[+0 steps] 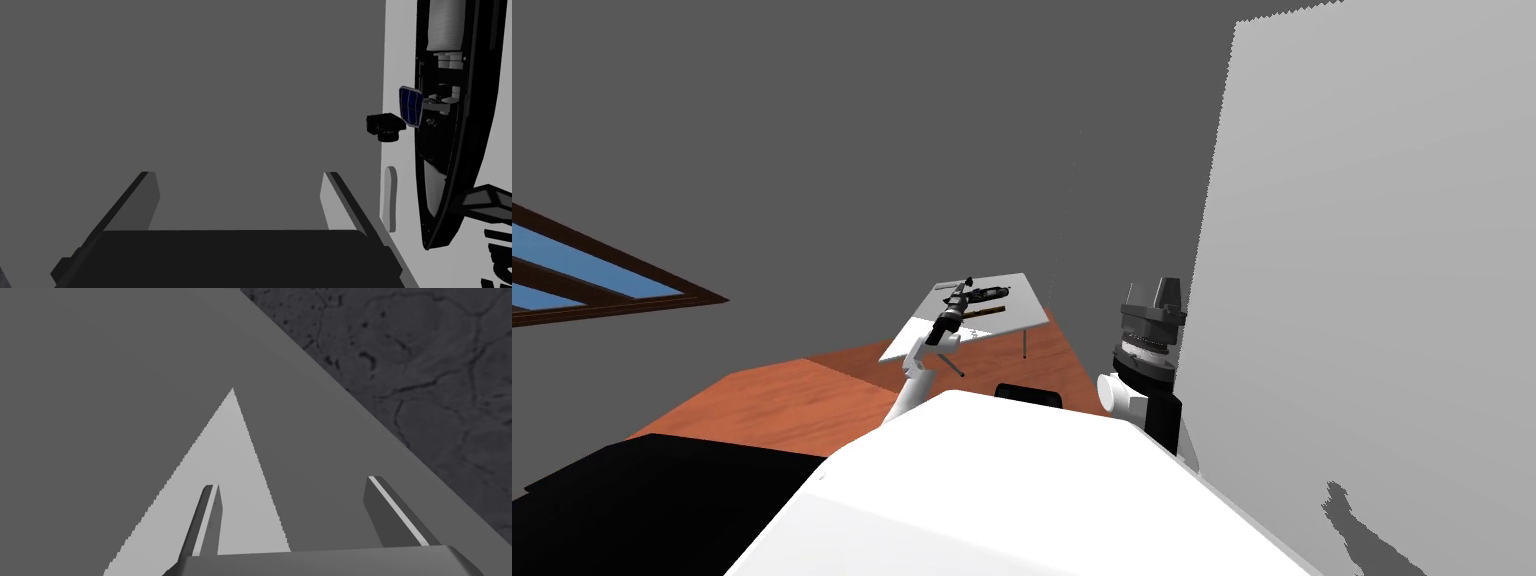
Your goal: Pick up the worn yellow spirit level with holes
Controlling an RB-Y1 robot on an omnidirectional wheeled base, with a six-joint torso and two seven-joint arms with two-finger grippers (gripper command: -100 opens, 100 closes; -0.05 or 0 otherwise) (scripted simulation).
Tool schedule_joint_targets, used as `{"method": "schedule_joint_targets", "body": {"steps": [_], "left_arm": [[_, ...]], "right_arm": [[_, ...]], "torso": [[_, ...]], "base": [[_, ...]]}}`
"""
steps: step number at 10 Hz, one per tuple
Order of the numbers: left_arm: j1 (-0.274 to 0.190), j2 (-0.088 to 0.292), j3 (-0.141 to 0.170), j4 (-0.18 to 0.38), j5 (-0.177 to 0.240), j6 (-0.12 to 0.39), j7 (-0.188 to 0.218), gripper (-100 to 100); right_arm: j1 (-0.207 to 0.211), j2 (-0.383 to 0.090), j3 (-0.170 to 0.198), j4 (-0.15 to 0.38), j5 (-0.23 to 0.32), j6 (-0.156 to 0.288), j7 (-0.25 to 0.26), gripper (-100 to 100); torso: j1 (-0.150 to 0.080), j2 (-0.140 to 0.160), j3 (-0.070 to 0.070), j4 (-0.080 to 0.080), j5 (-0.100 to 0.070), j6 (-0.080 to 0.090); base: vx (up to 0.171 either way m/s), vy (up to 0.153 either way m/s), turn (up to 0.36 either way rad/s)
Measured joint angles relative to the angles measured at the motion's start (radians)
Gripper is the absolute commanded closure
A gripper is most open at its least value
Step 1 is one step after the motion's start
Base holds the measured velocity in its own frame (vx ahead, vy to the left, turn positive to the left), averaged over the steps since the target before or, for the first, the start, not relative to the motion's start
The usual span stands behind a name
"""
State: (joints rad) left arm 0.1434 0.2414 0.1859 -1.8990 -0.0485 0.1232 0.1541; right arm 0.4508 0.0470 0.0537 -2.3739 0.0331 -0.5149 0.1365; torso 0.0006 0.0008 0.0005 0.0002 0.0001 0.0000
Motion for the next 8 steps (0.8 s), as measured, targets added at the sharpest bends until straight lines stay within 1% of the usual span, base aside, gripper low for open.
{"method": "schedule_joint_targets", "body": {"steps": [1,2,3,6,8], "left_arm": [[-0.01,-0.004,0.005,0.009,-0.007,0.031,-0.001,-100],[-0.044,0.005,0.019,0.056,-0.011,0.055,0.0,-100],[-0.044,0.013,0.027,0.066,-0.01,0.078,0.003,-100],[-0.094,0.037,0.06,0.13,-0.012,0.165,0.008,-100],[-0.123,0.04,0.079,0.175,-0.019,0.219,0.007,-100]], "right_arm": [[0.0,0.0,0.0,0.0,0.0,0.0,0.0,0],[0.0,0.0,0.0,0.0,0.0,0.0,0.0,0],[0.0,0.0,0.0,0.0,0.0,0.0,0.0,0],[0.0,0.0,0.0,0.0,0.0,0.0,0.0,0],[0.0,0.0,0.0,0.0,0.0,0.0,0.0,0]], "torso": [[0.0,0.0,0.0,0.0,0.0,0.0],[0.0,0.0,0.0,0.0,0.0,0.0],[0.0,0.0,0.0,0.0,0.0,-0.001],[0.0,-0.001,0.0,0.0,0.0,0.0],[0.0,-0.001,-0.001,0.0,0.0,0.0]], "base": [[-0.024,0.003,-0.09],[-0.018,0.004,-0.044],[-0.015,0.001,-0.064],[-0.008,0.001,-0.06],[-0.003,-0.002,-0.062]]}}
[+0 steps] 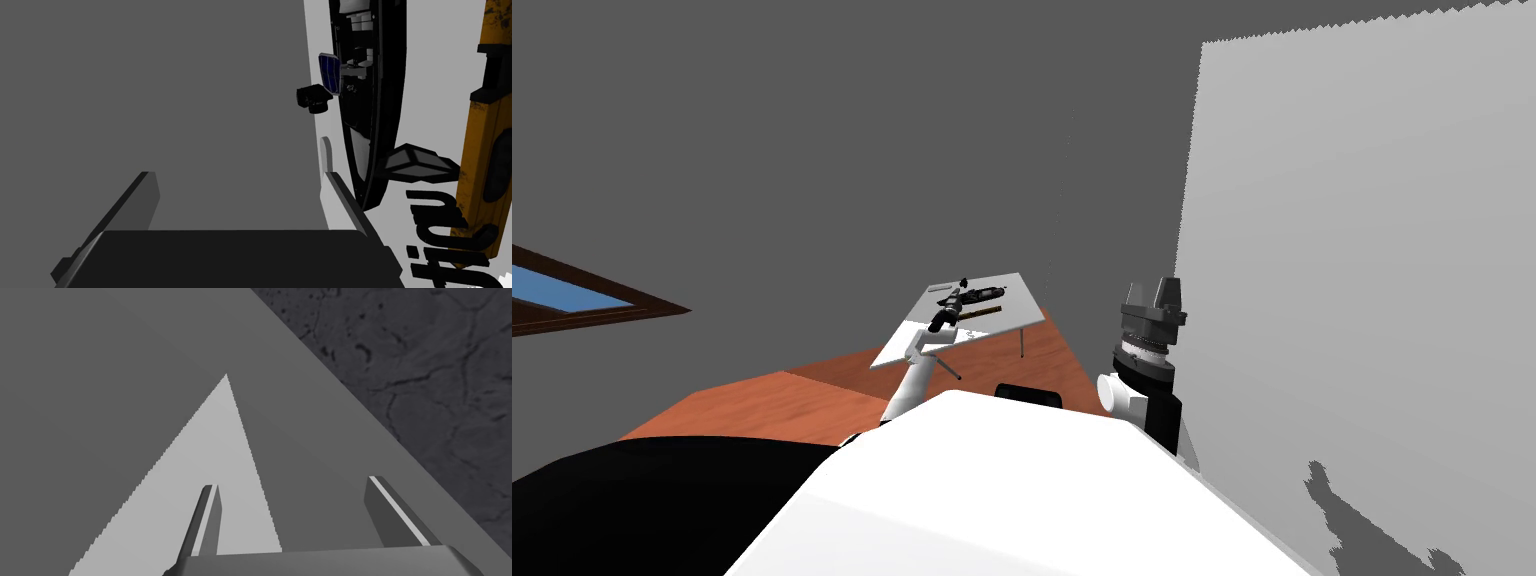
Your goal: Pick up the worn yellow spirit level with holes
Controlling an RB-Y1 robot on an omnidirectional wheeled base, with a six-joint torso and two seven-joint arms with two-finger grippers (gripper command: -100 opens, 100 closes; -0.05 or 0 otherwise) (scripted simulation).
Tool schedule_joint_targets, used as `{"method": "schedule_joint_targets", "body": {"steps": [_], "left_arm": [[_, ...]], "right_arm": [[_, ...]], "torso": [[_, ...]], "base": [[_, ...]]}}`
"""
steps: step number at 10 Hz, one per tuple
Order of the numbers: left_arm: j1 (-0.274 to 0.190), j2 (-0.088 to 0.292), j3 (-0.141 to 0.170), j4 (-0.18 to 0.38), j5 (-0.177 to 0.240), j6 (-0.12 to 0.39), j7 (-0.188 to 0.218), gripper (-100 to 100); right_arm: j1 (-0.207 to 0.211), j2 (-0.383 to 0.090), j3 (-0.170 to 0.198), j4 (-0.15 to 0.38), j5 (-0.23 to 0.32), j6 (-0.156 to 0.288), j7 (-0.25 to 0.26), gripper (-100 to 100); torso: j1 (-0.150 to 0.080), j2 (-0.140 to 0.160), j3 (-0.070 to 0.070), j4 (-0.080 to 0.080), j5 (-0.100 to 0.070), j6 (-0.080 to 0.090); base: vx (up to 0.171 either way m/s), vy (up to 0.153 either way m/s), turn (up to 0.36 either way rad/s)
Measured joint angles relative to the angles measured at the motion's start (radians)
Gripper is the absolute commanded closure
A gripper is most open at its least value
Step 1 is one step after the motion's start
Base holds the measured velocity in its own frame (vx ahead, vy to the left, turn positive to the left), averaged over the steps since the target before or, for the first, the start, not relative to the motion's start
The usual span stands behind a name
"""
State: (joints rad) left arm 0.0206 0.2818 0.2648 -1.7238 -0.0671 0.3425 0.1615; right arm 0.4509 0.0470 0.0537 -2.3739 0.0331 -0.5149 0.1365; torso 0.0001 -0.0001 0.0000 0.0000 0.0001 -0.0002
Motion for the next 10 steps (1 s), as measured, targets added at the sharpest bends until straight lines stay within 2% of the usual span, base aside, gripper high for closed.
{"method": "schedule_joint_targets", "body": {"steps": [2,5,7,10], "left_arm": [[-0.013,0.005,0.009,0.019,0.0,0.049,0.0,-100],[-0.064,0.032,0.039,0.095,0.008,0.123,0.0,-100],[-0.072,0.036,0.046,0.105,0.011,0.177,-0.002,-100],[-0.122,0.054,0.074,0.179,0.016,0.252,-0.006,-100]], "right_arm": [[0.0,0.0,0.0,0.0,0.0,0.0,0.0,0],[0.0,0.0,0.0,0.0,0.0,0.0,0.0,0],[0.0,0.0,0.0,0.0,0.0,0.0,0.0,0],[0.0,0.0,0.0,0.0,0.0,0.0,0.0,0]], "torso": [[0.0,0.0,0.0,0.0,0.0,0.0],[0.0,-0.001,0.0,0.0,0.0,0.0],[0.0,0.0,0.0,0.0,0.0,0.0],[0.0,-0.002,-0.001,0.0,0.0,0.0]], "base": [[0.001,-0.002,-0.029],[0.007,-0.004,-0.064],[0.006,-0.004,-0.031],[0.019,-0.006,-0.053]]}}
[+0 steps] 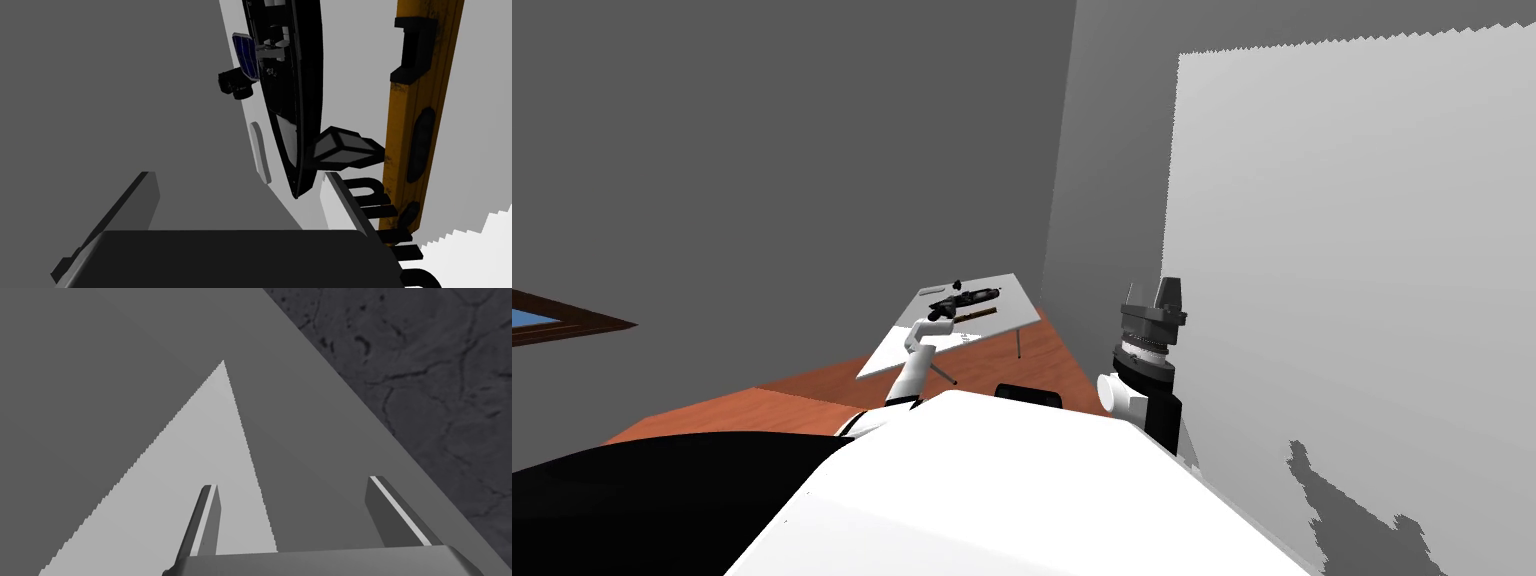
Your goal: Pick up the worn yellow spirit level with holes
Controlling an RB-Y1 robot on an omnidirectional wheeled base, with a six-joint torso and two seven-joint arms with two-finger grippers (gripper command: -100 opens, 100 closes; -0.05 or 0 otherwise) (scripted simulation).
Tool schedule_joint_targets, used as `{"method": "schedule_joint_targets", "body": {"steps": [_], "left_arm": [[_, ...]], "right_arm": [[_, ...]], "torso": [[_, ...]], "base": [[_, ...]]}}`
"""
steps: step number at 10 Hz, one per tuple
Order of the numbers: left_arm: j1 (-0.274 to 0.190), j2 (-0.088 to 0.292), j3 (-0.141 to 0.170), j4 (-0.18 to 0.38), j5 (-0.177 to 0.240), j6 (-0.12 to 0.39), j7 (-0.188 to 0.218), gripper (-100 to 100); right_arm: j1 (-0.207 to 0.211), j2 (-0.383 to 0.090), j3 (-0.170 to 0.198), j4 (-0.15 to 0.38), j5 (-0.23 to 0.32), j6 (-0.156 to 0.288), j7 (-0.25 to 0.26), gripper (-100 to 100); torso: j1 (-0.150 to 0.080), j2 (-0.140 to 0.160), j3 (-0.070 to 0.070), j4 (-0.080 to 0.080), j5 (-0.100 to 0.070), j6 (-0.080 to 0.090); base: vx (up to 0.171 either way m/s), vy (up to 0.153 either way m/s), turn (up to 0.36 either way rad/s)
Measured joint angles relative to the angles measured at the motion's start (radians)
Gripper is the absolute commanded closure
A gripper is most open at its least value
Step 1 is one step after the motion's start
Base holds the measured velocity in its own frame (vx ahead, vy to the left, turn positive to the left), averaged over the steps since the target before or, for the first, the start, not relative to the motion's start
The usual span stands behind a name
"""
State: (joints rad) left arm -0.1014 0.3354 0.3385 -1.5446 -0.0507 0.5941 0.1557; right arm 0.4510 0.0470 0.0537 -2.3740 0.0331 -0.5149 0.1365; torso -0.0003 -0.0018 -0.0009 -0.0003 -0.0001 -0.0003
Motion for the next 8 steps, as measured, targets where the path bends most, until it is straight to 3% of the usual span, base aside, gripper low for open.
{"method": "schedule_joint_targets", "body": {"steps": [4,5,8], "left_arm": [[-0.049,0.015,0.022,0.083,0.005,0.091,-0.004,-100],[-0.076,0.026,0.033,0.13,0.01,0.109,-0.006,-100],[-0.099,0.042,0.049,0.165,0.027,0.184,-0.013,-100]], "right_arm": [[0.0,0.0,0.0,0.0,0.0,0.0,0.0,0],[0.0,0.0,0.0,0.0,0.0,0.0,0.0,0],[0.0,0.0,0.0,0.0,0.0,0.0,0.0,0]], "torso": [[0.0,0.0,0.0,0.0,0.0,0.0],[0.0,-0.001,-0.001,0.0,0.0,0.0],[0.0,0.0,0.0,0.0,0.0,0.0]], "base": [[0.02,-0.005,-0.046],[0.031,-0.007,-0.042],[0.022,-0.006,-0.03]]}}
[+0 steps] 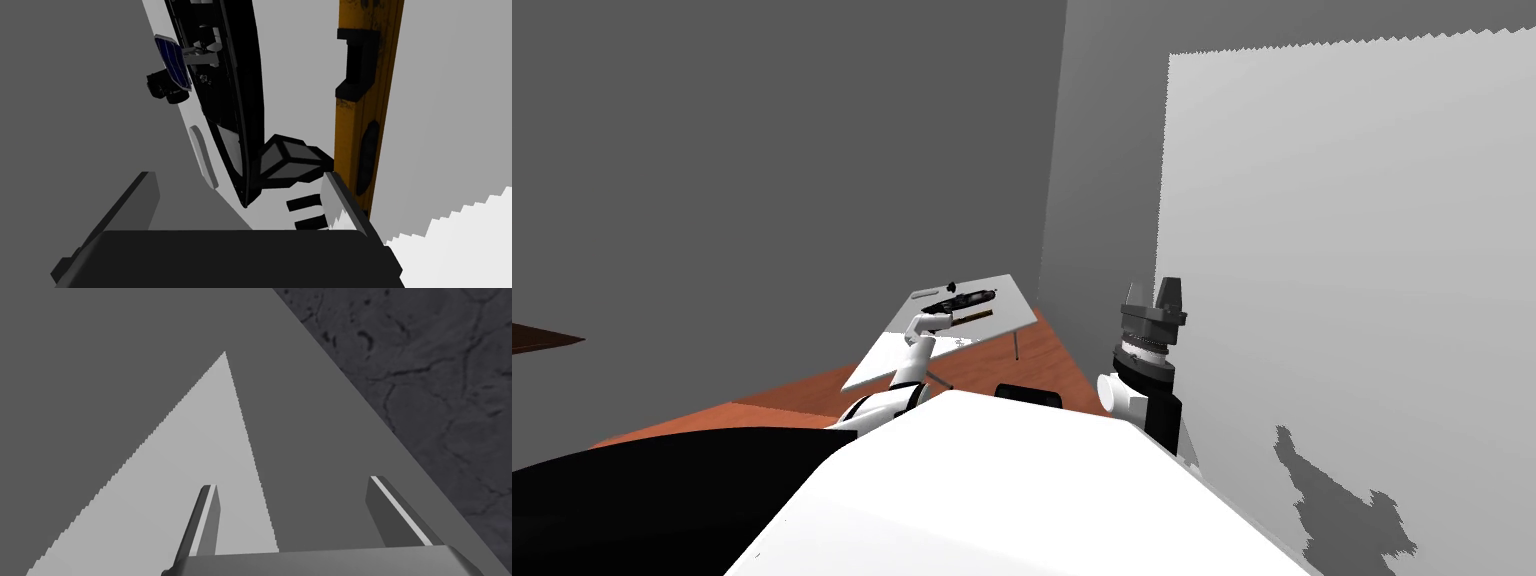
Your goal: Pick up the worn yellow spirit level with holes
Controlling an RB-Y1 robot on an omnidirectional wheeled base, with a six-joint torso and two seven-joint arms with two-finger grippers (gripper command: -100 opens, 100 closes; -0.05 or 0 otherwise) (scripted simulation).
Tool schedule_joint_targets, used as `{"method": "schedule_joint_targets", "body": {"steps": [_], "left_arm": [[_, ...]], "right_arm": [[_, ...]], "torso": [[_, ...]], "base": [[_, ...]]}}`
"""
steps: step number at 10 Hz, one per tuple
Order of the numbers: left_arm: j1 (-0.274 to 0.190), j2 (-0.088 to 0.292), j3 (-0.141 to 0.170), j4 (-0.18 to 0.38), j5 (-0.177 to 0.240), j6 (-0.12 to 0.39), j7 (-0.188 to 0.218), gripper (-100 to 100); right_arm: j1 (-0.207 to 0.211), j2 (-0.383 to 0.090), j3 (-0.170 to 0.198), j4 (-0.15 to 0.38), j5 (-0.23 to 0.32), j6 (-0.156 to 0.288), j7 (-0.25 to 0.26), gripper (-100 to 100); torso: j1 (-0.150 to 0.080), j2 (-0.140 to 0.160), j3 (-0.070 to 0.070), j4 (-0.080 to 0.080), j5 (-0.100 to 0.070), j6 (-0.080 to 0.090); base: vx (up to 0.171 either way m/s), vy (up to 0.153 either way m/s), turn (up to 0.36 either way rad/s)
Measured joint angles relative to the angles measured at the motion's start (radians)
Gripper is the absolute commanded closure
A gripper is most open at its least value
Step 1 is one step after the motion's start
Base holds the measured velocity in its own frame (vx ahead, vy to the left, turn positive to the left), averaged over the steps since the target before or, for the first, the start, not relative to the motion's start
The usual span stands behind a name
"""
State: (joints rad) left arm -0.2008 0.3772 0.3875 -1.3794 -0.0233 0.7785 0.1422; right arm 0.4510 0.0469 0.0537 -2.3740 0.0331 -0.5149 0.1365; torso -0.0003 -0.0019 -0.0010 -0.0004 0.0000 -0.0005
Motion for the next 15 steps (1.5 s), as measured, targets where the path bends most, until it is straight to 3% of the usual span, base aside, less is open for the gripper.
{"method": "schedule_joint_targets", "body": {"steps": [9,12,15], "left_arm": [[-0.117,0.05,0.059,0.196,0.058,0.254,-0.028,-100],[-0.165,0.071,0.078,0.287,0.081,0.326,-0.038,-100],[-0.185,0.082,0.094,0.329,0.1,0.395,-0.048,-100]], "right_arm": [[0.0,0.0,0.0,0.0,0.0,0.0,0.0,0],[0.0,0.0,0.0,0.0,0.0,0.0,0.0,0],[0.0,0.0,0.0,0.0,0.0,0.0,0.0,0]], "torso": [[0.0,-0.001,-0.001,0.0,0.0,0.0],[-0.001,-0.001,-0.001,0.0,0.0,0.0],[0.0,-0.001,-0.001,0.0,0.0,0.0]], "base": [[0.04,-0.009,-0.052],[0.041,-0.009,-0.04],[0.04,-0.005,-0.04]]}}
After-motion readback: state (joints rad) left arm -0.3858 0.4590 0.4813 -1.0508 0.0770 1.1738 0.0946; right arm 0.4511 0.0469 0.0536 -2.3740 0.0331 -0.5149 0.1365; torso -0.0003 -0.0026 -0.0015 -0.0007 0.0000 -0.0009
